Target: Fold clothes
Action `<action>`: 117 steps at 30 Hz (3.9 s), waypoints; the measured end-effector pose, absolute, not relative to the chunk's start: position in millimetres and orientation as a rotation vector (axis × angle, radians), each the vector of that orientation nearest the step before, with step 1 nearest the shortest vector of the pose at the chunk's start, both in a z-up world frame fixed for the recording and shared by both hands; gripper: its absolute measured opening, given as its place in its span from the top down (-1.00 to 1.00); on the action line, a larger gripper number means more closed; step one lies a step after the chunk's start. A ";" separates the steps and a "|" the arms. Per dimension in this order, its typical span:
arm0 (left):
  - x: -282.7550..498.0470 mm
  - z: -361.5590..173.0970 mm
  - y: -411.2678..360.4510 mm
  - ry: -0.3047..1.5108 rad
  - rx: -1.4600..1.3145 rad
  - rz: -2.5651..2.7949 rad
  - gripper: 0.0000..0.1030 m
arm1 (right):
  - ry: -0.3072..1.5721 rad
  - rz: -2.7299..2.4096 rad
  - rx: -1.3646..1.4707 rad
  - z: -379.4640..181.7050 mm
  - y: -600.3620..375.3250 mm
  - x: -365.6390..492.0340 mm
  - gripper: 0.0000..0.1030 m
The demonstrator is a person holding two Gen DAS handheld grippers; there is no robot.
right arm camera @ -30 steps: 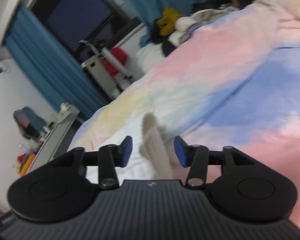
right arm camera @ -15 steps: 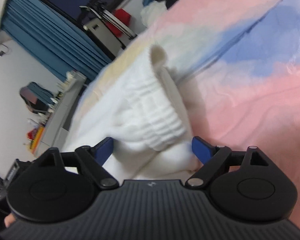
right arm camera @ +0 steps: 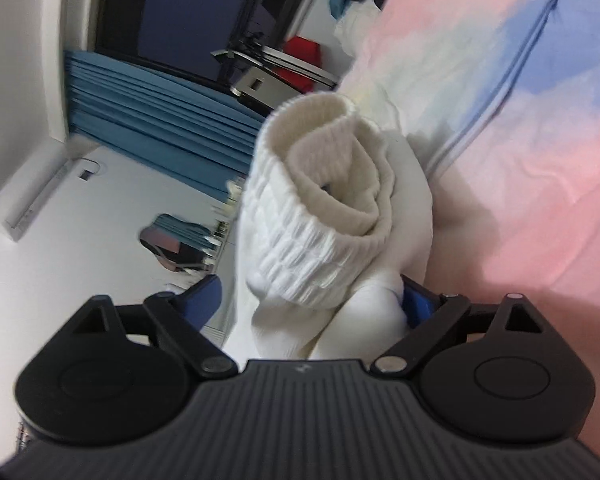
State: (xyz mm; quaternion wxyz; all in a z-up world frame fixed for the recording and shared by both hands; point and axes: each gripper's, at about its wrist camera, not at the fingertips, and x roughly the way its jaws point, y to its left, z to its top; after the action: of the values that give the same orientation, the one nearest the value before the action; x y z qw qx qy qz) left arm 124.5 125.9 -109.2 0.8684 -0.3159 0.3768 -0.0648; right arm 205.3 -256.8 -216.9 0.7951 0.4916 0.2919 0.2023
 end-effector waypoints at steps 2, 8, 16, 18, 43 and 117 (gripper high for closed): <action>130.0 -116.9 124.4 0.827 -0.677 -0.138 -0.80 | 0.685 0.398 1.030 -223.7 -253.6 209.7 -0.60; 127.8 -117.6 122.2 0.816 -0.620 -0.131 -0.25 | 0.681 0.348 0.955 -215.7 -243.6 211.4 -0.01; 110.6 -68.7 106.1 0.677 -0.624 -0.157 0.22 | 0.522 0.412 0.960 -172.6 -245.3 195.8 0.17; 108.8 -52.1 94.2 0.646 -0.625 -0.178 0.23 | 0.473 0.429 0.995 -158.3 -254.3 190.9 0.18; 313.0 -52.1 -316.9 0.584 -0.363 -0.685 0.22 | -0.257 -0.017 1.056 -160.6 -517.8 164.5 0.18; 13.4 29.6 -106.2 0.422 0.089 -0.562 -1.00 | 0.293 -0.477 0.284 -70.2 -272.8 20.3 -0.79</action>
State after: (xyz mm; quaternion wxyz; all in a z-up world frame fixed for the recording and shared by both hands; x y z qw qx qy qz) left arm 13.4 -106.2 29.6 0.9380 0.0436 0.2066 -0.2750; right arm 20.3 -272.8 -70.2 0.9511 0.1395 0.1443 -0.2348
